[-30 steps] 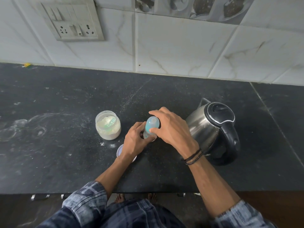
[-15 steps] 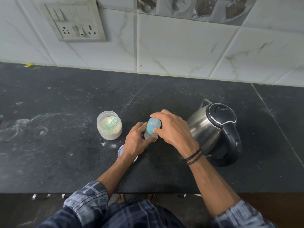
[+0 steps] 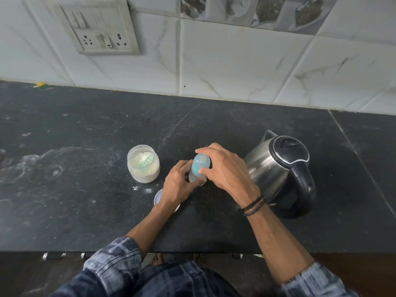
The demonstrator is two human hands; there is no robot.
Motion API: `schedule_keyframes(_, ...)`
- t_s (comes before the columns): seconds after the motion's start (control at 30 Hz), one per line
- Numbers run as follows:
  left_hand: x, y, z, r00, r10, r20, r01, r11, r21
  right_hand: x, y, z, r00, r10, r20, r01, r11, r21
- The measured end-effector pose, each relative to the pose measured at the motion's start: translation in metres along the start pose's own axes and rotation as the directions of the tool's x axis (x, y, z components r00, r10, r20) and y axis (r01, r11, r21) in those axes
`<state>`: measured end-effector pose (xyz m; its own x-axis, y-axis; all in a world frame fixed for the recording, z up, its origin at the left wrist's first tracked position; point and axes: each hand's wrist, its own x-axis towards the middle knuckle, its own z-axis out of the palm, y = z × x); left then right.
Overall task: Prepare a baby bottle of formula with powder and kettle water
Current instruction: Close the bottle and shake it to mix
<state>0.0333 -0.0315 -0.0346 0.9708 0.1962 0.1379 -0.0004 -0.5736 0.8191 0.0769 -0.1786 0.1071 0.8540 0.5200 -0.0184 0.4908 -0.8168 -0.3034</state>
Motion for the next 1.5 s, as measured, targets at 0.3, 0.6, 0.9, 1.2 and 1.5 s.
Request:
schedule_keyframes(0.3,0.0002,-0.0005,0.0003,1.000,-0.004,-0.003,0.004,1.000,0.016,-0.0004,-0.0014,-0.0002,1.000,0.009,0.008,-0.009,1.000,0.001)
schedule_keyframes(0.6,-0.0008,-0.0003,0.0000,1.000,-0.004,-0.005,0.004,1.000,0.009,-0.0008,-0.0018,0.0010,0.999,0.031,0.008,-0.031,1.000,0.005)
schedule_keyframes(0.9,-0.0008,0.0010,0.0000,1.000,-0.020,-0.011,0.020,1.000,0.008,-0.0002,-0.0021,0.0023,0.999,0.031,0.009,-0.031,0.999,0.008)
schedule_keyframes(1.2,-0.0005,0.0017,-0.0008,1.000,-0.020,-0.007,0.020,1.000,0.011,-0.0001,-0.0005,0.0009,1.000,0.017,0.013,-0.017,1.000,0.009)
schedule_keyframes(1.5,-0.0002,0.0013,-0.0011,1.000,-0.023,0.009,0.023,1.000,-0.005,0.0020,-0.0013,0.0006,0.998,0.053,0.019,-0.054,0.998,0.024)
